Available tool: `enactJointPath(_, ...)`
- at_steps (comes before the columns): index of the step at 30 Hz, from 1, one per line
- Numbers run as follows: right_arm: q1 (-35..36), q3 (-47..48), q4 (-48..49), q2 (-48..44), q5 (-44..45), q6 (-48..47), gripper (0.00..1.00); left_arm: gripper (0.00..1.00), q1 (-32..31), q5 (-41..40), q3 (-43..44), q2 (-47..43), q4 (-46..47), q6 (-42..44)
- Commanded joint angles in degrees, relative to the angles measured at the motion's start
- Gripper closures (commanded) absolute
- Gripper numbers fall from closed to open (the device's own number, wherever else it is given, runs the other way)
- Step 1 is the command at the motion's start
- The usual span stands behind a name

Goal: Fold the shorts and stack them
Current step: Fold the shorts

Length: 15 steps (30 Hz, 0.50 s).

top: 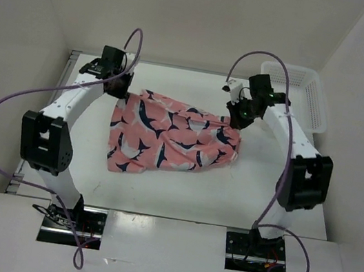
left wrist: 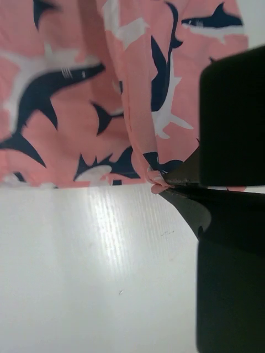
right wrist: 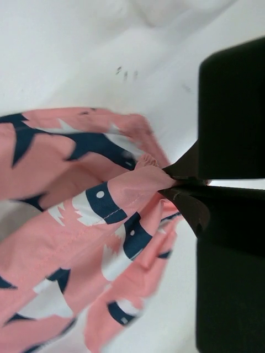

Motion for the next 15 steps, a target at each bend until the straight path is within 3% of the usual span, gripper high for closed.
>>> enactJointPath(1,0.04,-4.35,-5.01,-9.64,1.72,-3.44,1.0,1.0,-2.58,-3.17,4.95,-7.09,-2.9,0.25)
enactJointPath(4,0.04,-6.3,-6.24,-13.34,1.72,-3.44,1.0,1.0,-5.83,-3.17,11.35,-7.62,-4.14,0.25)
enactJointPath(8,0.04,-8.5,-6.86,-14.75,1.72,-3.44,1.0,1.0,-9.44,-2.55,20.68,-1.5,-2.66,0.25)
enactJointPath(15,-8.3,-5.61,-3.26,-9.93,-1.17,1.48,1.0,1.0,-9.71,-6.07,24.29,12.49,6.32,0.25)
